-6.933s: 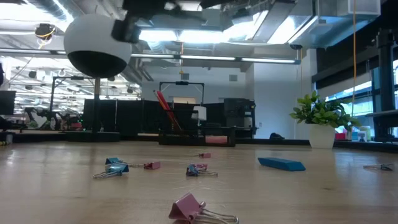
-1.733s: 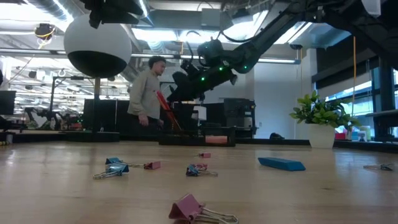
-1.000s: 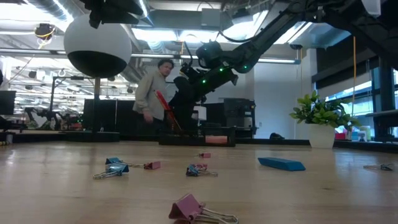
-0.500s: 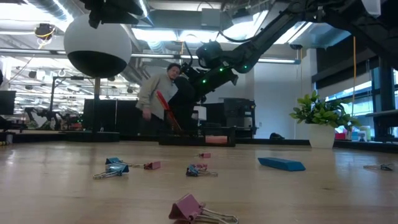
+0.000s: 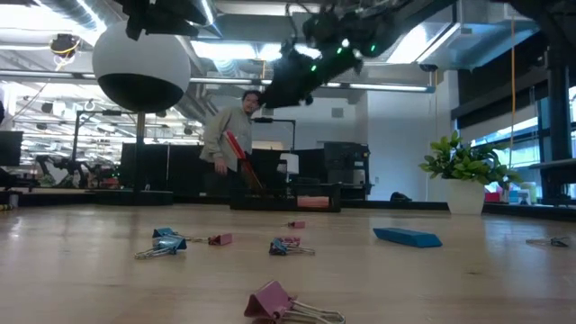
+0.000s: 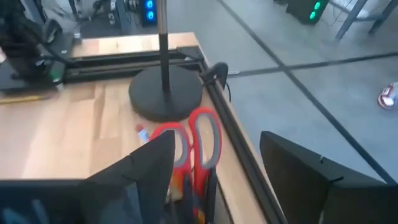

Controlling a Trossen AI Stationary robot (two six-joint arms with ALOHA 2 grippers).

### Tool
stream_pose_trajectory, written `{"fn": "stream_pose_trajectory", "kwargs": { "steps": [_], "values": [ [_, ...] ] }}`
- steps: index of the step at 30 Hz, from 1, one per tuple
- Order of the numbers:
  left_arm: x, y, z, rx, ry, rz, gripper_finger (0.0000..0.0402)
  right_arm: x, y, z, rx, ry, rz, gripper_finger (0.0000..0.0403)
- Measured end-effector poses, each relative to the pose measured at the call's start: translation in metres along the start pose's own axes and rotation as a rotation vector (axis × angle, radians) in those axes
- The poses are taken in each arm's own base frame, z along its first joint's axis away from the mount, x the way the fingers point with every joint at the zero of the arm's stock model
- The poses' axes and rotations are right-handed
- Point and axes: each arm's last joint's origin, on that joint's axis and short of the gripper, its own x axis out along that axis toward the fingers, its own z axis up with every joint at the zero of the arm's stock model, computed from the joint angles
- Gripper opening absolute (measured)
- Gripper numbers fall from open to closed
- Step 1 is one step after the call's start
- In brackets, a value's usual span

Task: Pick and place office supplies into organizer
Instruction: Put the yellow pencil into the black desk organizer

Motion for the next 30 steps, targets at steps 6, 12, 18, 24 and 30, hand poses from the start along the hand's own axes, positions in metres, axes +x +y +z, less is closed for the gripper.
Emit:
{"fn": "stream_pose_trajectory", "kwargs": {
  "steps": [6,12,18,24,30],
  "values": [
    [0.000,-0.001,-0.003,0.012,0.033,-0.045,0.0173,-0.038,0.006,0.010,0.020,0.141,0.027,0.0242],
    [0.003,-0.006,-0.017,-0.011,0.200,-0.163,0.0173,-0.057,0.011,-0.004,0.052,0.359,0.063,0.0241],
    [0.009,-0.014,-0.042,-0.050,0.435,-0.183,0.0173,-0.059,0.013,-0.015,0.065,0.468,0.080,0.0242],
    [0.004,-0.002,-0.061,-0.268,0.678,-0.005,0.0173,-0.059,0.013,-0.015,0.062,0.464,0.080,0.0242],
    [-0.013,0.019,-0.083,-0.426,0.989,0.336,0.0173,-0.057,0.012,-0.012,0.058,0.439,0.076,0.0242]
  ]
}}
